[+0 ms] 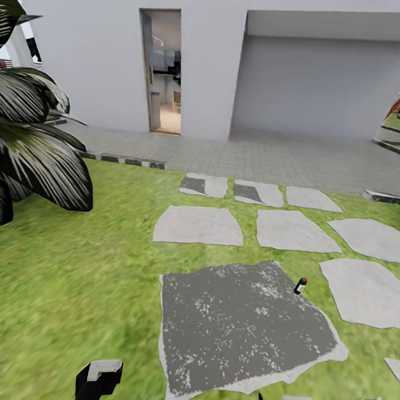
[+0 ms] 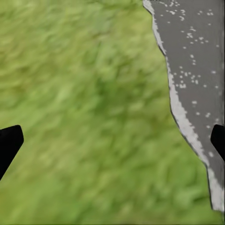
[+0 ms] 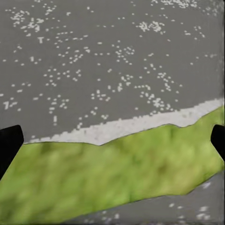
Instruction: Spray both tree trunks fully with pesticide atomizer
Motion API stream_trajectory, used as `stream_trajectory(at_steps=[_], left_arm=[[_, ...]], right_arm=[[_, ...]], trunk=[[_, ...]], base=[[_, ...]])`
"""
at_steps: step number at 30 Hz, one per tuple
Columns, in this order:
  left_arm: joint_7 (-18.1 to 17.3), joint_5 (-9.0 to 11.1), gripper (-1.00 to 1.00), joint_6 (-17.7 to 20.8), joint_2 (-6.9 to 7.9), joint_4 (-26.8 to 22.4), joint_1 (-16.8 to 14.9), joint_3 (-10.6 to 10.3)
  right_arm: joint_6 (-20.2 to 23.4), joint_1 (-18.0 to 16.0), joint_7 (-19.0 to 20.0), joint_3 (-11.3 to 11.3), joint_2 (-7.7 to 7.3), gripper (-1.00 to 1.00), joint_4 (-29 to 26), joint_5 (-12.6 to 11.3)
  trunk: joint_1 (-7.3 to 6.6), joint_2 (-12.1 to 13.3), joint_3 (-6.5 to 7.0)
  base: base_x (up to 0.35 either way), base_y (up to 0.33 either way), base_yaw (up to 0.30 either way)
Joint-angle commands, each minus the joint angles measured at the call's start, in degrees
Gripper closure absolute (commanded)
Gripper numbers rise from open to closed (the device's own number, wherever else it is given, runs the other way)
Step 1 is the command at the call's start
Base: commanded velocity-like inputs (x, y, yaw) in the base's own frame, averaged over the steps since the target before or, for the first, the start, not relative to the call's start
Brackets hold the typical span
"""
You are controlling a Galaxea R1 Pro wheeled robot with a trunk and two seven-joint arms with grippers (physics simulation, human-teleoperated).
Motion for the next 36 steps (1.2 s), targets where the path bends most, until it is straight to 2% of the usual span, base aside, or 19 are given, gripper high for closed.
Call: stream_trajectory(at_steps=[1, 36], left_arm=[[0.0, 0.0, -1.00, 0.0, 0.00, 0.0, 0.0, 0.0], [0.0, 0.2, -1.00, 0.0, 0.00, 0.0, 0.1, 0.0]], right_arm=[[0.0, 0.0, 0.0, 0.0, 0.01, -1.00, 0.0, 0.0], [0.0, 0.0, 0.0, 0.0, -0.03, -1.00, 0.0, 0.0]], trunk=[[0.00, 0.0, 0.00], [0.00, 0.0, 0.00]], base=[[0.000, 0.002, -0.264], [0.000, 0.013, -0.264]])
